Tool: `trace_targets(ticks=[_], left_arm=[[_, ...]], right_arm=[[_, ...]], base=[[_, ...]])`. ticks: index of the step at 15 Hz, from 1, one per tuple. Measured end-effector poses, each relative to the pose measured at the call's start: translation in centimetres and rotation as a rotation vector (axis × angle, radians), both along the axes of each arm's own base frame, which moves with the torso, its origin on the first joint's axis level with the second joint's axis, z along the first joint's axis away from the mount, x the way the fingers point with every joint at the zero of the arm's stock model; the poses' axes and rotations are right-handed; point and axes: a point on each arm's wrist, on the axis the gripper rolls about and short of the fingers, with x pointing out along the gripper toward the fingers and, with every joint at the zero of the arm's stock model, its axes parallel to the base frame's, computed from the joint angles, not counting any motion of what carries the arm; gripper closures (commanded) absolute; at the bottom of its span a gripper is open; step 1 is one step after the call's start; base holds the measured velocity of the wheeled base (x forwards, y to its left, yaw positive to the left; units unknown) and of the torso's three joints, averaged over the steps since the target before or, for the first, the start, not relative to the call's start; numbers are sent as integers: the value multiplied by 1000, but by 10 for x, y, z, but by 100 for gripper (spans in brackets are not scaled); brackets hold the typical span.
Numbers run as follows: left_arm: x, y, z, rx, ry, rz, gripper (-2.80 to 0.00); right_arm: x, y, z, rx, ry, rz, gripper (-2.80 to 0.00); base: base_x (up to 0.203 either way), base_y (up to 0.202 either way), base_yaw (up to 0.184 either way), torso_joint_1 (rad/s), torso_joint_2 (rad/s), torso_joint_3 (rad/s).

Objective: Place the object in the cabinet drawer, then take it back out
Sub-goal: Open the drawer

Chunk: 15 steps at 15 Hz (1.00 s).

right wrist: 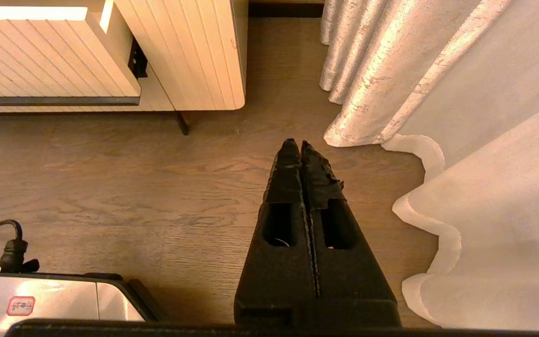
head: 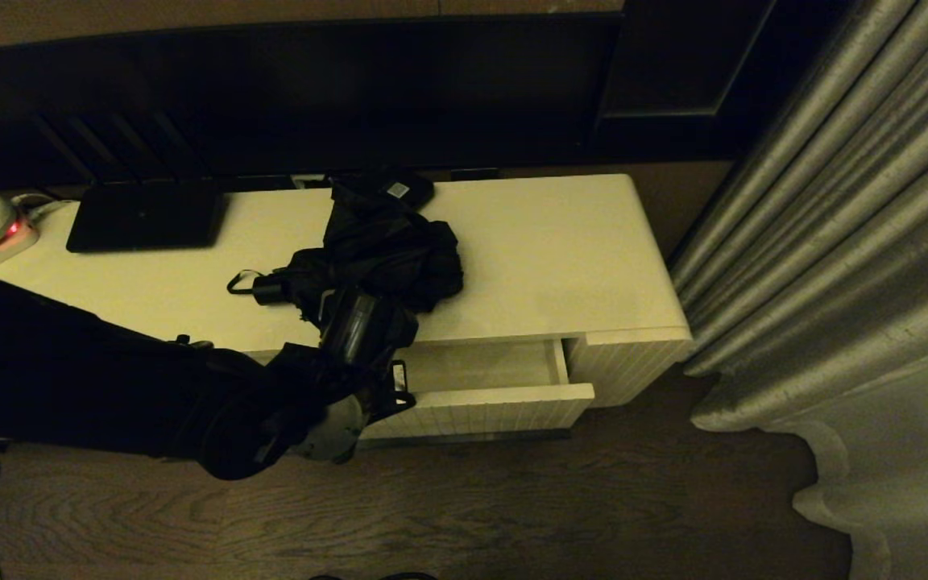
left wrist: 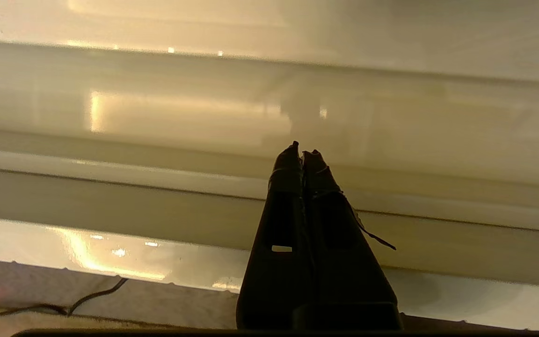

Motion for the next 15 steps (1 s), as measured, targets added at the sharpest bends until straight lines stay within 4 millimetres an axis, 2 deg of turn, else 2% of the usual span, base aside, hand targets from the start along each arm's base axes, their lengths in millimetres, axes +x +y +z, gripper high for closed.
trace_targets(ticks=[15], left_arm=[[-17,7,-19,-14,183,-98,0]], right_arm=[[0,0,0,0,0,0,0]], base=[[0,0,0,0,0,0]])
